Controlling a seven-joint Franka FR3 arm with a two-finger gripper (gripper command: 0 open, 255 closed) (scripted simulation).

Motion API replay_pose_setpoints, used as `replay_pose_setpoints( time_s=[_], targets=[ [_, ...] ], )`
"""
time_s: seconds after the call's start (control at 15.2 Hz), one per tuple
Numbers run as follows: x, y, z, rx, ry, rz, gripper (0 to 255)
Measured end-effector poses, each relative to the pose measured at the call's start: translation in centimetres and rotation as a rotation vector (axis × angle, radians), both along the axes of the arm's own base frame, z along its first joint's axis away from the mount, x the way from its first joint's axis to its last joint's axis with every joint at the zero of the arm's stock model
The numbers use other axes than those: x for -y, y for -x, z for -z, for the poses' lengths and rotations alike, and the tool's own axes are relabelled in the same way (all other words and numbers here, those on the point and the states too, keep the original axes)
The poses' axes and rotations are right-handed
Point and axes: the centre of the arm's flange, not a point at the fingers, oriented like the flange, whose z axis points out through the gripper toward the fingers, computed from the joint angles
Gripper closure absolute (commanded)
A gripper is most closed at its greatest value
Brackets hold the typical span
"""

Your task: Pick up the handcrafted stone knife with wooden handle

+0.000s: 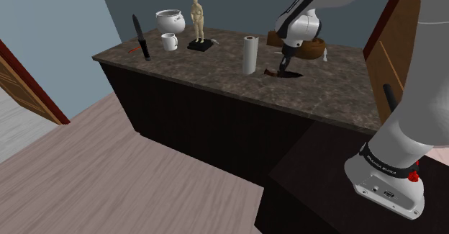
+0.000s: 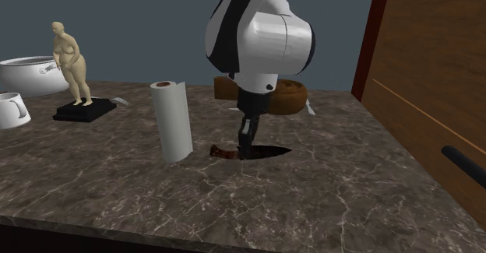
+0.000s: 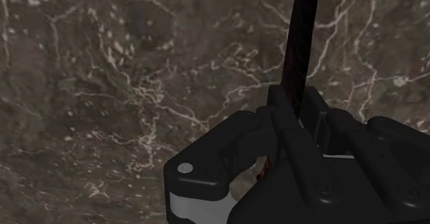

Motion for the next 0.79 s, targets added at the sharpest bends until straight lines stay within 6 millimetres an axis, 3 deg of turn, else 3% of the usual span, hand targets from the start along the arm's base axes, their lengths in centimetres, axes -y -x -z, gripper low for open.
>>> replay_pose_setpoints(
  time_s=[0.79],
  targets=[
    [0.1,-0.1,-6.1,0.000,0.000,0.000,255]
  ],
)
